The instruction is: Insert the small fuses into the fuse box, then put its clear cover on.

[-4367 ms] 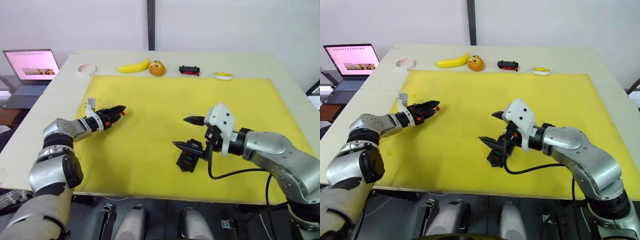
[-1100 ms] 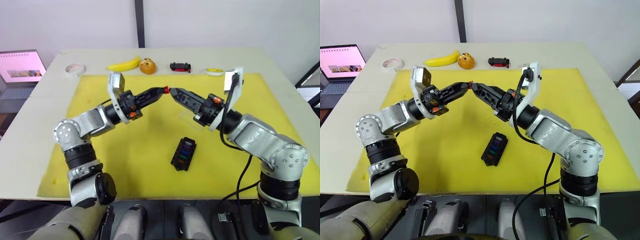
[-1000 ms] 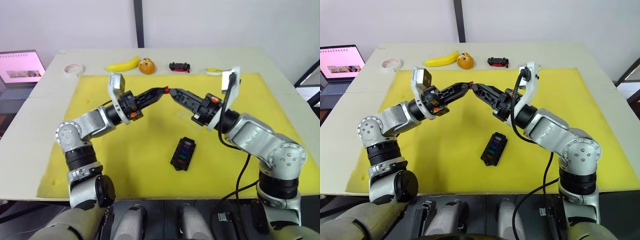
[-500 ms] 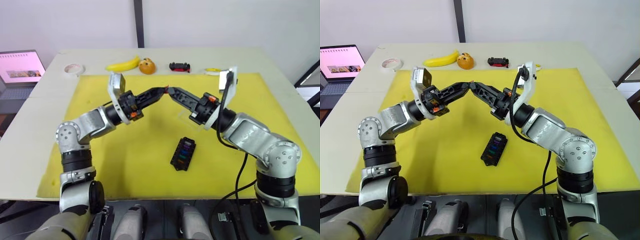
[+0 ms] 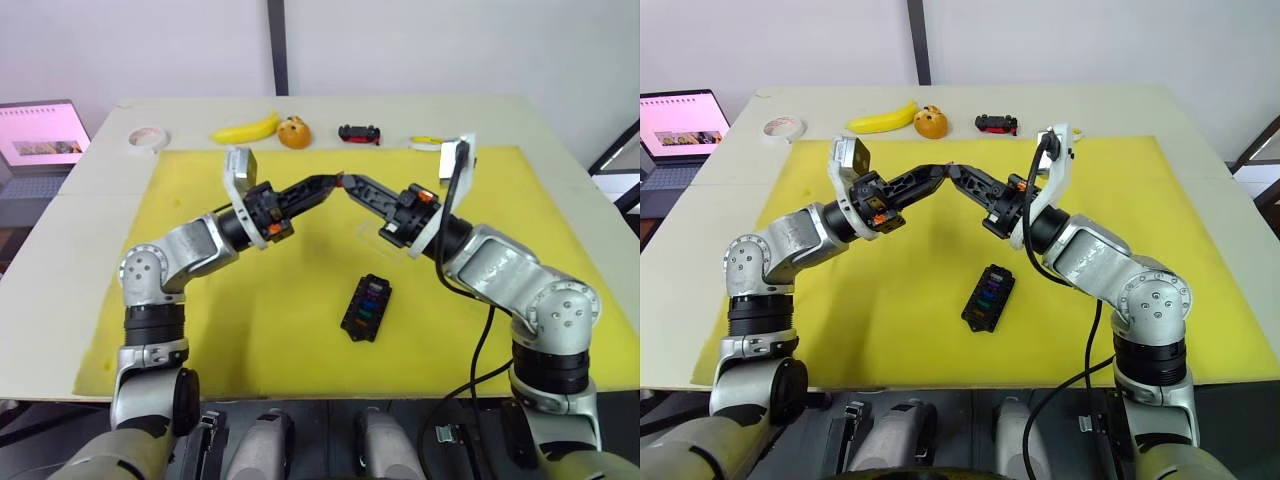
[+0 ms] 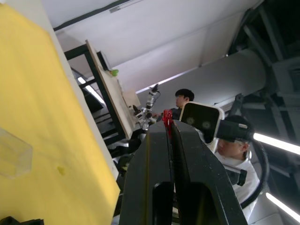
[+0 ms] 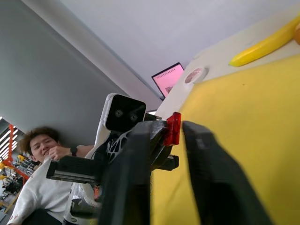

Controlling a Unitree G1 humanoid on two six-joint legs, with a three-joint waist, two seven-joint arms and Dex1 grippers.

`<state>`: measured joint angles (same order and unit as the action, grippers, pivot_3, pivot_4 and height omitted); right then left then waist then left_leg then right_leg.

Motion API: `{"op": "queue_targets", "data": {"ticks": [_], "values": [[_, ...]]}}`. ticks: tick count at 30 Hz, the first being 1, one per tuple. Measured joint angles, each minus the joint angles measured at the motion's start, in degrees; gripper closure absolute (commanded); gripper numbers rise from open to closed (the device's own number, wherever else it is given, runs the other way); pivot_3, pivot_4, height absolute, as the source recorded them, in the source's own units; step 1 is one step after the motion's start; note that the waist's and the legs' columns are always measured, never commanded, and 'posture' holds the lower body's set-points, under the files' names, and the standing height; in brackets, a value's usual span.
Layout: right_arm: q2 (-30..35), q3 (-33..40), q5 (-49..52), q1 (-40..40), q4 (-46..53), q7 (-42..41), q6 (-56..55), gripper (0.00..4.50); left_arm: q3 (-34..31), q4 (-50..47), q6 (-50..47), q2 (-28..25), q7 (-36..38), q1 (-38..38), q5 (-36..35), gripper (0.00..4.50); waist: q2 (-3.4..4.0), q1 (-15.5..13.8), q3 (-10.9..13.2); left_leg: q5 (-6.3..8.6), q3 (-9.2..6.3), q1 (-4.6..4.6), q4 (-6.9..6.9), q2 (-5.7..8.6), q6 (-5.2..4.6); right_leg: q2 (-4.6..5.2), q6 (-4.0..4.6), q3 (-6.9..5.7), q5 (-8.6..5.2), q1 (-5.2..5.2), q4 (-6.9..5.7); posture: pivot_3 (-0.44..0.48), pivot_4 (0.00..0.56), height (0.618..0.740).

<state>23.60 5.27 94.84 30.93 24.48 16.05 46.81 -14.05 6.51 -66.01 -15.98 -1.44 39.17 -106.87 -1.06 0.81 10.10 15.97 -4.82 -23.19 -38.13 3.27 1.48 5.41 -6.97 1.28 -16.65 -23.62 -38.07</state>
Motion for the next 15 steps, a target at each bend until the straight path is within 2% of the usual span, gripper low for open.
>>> {"op": "queue_targets", "data": {"ticks": [15], "values": [[0.51, -0.22, 0.47, -0.51, 0.03, -0.16, -1.0, 3.6, 2.96, -0.53, 2.91, -0.92, -0.76, -0.14, -2.43, 4.5, 0.0, 0.0, 0.0, 0.01, 0.0, 0.0, 0.0, 0.0, -0.02, -0.01, 0.0, 0.0, 0.0, 0.01, 0.01, 0.0, 0.15, 0.74]]}}
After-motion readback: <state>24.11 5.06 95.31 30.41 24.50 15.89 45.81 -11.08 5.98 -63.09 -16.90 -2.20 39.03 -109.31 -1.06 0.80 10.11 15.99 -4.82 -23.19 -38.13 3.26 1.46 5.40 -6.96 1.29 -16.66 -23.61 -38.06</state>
